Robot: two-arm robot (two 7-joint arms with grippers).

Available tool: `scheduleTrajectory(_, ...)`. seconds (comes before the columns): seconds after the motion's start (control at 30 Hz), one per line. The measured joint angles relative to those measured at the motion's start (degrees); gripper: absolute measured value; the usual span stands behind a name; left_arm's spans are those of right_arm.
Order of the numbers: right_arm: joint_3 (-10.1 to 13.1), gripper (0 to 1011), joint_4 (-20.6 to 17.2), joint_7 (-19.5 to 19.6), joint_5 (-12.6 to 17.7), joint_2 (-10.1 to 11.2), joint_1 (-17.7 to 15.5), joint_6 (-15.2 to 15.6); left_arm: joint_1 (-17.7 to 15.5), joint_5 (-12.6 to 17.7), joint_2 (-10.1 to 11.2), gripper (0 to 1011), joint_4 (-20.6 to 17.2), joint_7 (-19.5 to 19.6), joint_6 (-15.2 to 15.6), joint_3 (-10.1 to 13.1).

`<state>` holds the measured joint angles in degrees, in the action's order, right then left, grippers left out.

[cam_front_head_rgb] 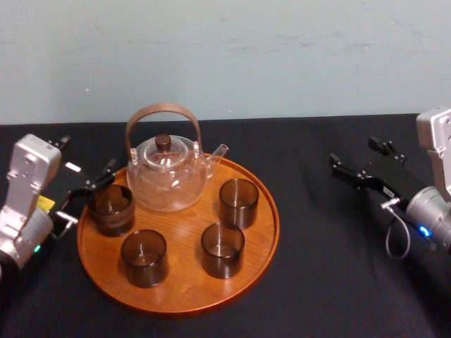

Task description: Pick up the glass from the table and place it on the tray.

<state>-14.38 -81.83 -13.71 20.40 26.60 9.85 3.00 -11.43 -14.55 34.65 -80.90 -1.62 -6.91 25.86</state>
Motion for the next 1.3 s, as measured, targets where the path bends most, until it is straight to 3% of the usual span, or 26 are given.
scheduleTrajectory(0.53,1.07,1002,2.34,-1.20,-1.70,-2.53,-0.03,0.30,0.00,0.00,0.00,1001,0.00,0.00,0.00,0.00)
scheduleTrajectory(1.3,0.91,1002,2.19,-1.24,-1.50,-2.28,-0.06,0.36,0.00,0.00,0.00,1001,0.00,0.00,0.00,0.00)
